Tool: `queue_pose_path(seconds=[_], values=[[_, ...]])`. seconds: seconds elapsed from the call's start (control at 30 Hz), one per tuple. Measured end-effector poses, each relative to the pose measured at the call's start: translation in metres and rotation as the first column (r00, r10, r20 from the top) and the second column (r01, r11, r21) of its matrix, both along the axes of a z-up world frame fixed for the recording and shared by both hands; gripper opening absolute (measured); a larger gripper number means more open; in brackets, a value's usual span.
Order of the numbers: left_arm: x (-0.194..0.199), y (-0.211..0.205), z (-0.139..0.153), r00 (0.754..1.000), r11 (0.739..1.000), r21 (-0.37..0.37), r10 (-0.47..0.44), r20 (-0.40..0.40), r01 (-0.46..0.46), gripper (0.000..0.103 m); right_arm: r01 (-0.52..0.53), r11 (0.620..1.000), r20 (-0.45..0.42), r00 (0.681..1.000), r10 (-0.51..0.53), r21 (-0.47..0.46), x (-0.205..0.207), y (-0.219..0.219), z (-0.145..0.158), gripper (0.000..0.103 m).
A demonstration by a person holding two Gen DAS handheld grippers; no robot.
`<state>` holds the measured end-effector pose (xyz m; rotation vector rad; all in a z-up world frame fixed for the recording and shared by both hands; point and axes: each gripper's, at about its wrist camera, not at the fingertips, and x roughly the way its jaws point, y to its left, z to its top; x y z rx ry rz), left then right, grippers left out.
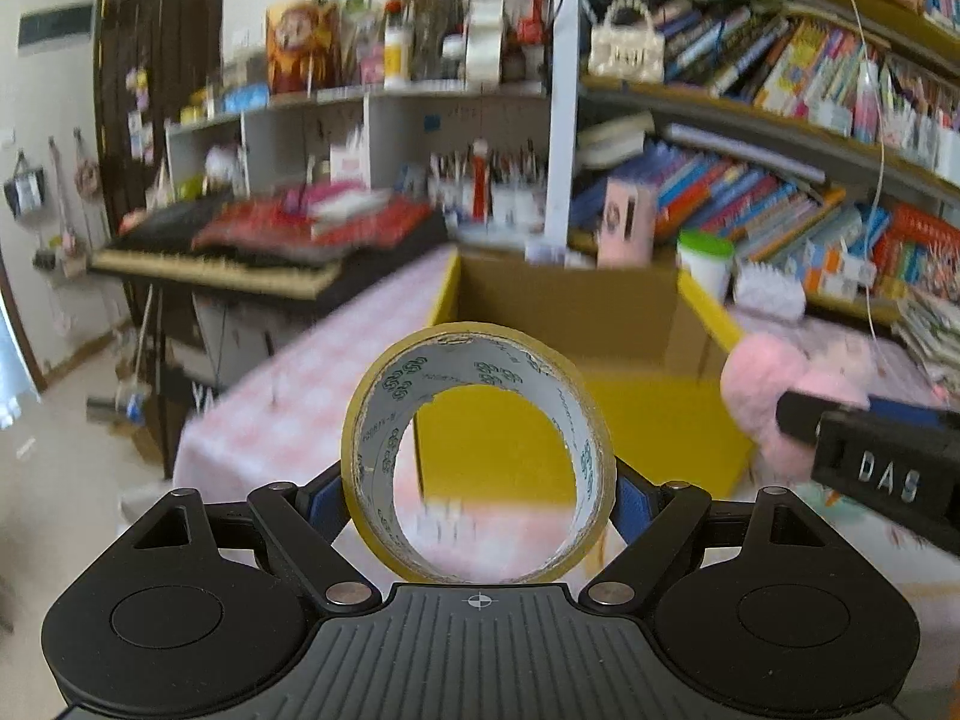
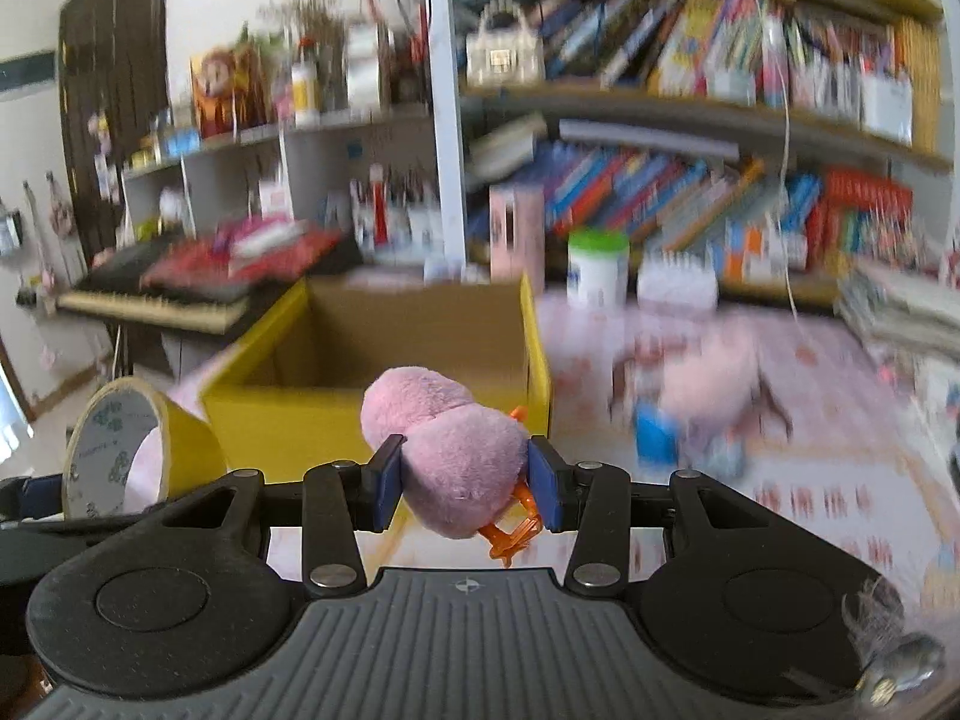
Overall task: Organize objects
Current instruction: 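Carry the tape roll and pom-pom in both grippers toward the yellow box, then lower the tape roll into the box and open the left gripper while the right holds the pom-pom above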
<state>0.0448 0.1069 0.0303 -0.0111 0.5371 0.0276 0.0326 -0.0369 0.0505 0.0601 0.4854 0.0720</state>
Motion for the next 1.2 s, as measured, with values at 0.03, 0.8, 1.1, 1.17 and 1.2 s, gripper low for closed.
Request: queue_pose_path(seconds=[0.03, 0.8, 1.1, 1.17, 1.2], values=[[0.008, -0.001, 0.005, 1.000, 1.000, 0.006, -0.003, 0.019, 0.002, 0.084, -0.001, 1.000, 0.027, 1.000, 0.001, 0.002, 0.011, -0.002, 0.005, 0.041], [0.126, -0.036, -0.011, 0.998, 0.988, 0.149, 0.036, -0.051, -0.028, 0.084, -0.146, 0.988, -0.027, 0.989, 0.145, -0.044, 0.179, -0.014, -0.007, 0.041], [0.145, -0.043, -0.024, 0.995, 0.982, 0.186, 0.045, -0.093, -0.028, 0.079, -0.276, 0.955, -0.128, 0.957, 0.262, -0.109, 0.207, -0.003, -0.031, 0.041], [0.147, -0.043, -0.027, 0.993, 0.982, 0.184, 0.053, -0.104, -0.033, 0.079, -0.294, 0.948, -0.150, 0.949, 0.276, -0.119, 0.210, -0.001, -0.036, 0.041], [0.148, -0.043, -0.028, 0.993, 0.982, 0.183, 0.055, -0.108, -0.034, 0.079, -0.304, 0.945, -0.163, 0.945, 0.283, -0.124, 0.213, 0.000, -0.038, 0.041]])
